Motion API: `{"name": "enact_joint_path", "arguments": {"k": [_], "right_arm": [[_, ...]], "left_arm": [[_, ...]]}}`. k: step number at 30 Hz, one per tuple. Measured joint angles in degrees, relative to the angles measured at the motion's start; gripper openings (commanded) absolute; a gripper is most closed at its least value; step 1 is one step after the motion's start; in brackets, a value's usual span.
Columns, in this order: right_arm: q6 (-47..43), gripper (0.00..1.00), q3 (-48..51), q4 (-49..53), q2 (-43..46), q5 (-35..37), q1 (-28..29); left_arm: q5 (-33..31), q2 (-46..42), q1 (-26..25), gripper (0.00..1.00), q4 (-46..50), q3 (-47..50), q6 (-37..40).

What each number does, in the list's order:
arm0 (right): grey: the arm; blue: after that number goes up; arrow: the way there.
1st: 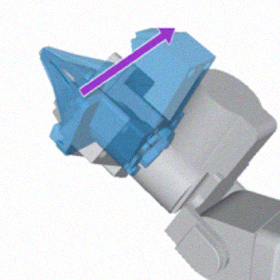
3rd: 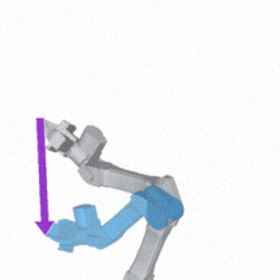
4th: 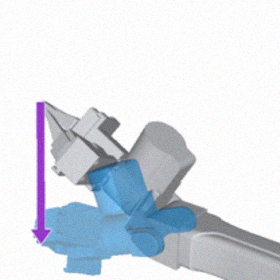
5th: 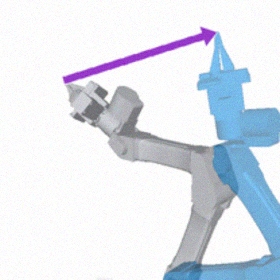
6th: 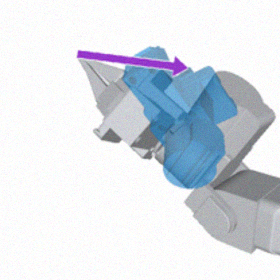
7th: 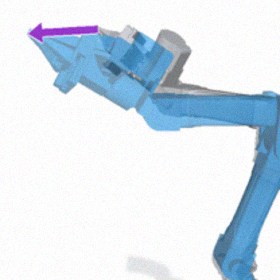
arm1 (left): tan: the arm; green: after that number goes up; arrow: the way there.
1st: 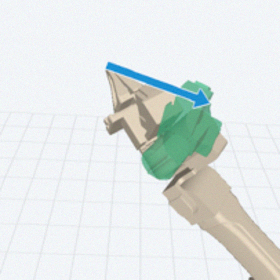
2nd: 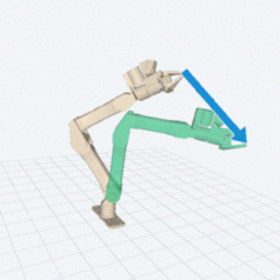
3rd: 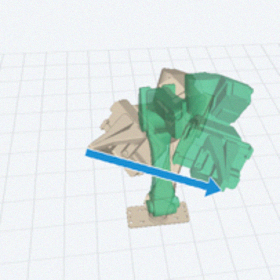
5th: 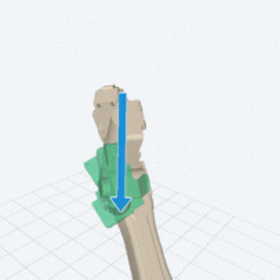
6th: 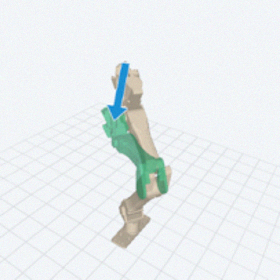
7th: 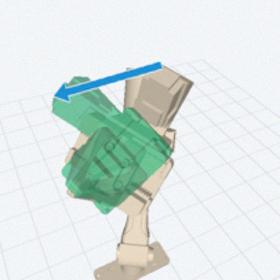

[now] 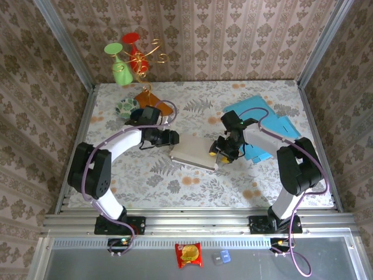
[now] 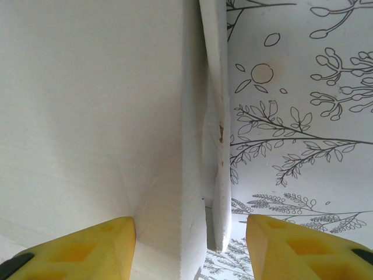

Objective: Fold the paper box

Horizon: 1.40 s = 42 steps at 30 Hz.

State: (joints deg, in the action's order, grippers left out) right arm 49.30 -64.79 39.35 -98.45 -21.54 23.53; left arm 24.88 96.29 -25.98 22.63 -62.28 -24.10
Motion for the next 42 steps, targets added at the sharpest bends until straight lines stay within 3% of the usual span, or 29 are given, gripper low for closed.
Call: {"name": "enact_joint_path", "arguments": {"k": [6, 22, 33, 39, 42], "right_arm": [[-1.31, 0.52, 0.0, -0.15, -1.33, 0.0, -0.02], [-3.15, 0.48, 1.25, -2.82, -3.52, -0.04, -0.44], [-4.44, 0.39, 2.56, -5.77, -3.67, -1.36, -0.81], [-4.9, 0.39, 2.73, -6.16, -3.72, -1.81, -1.07], [-5.92, 0.44, 3.41, -6.91, -3.56, -2.43, -1.42]], "left_arm": [[-0.74, 1.07, -2.25, 0.48, 0.39, 0.92, 1.09], [-1.79, 1.07, -2.12, 0.42, -0.52, 5.38, 1.46], [-2.16, 1.05, -2.12, 0.35, -3.39, 7.21, 1.46], [-1.51, 0.72, -2.12, 0.3, -5.42, 8.41, 1.42], [-1.31, 0.5, -2.08, 0.28, -6.23, 8.92, 1.44]]}}
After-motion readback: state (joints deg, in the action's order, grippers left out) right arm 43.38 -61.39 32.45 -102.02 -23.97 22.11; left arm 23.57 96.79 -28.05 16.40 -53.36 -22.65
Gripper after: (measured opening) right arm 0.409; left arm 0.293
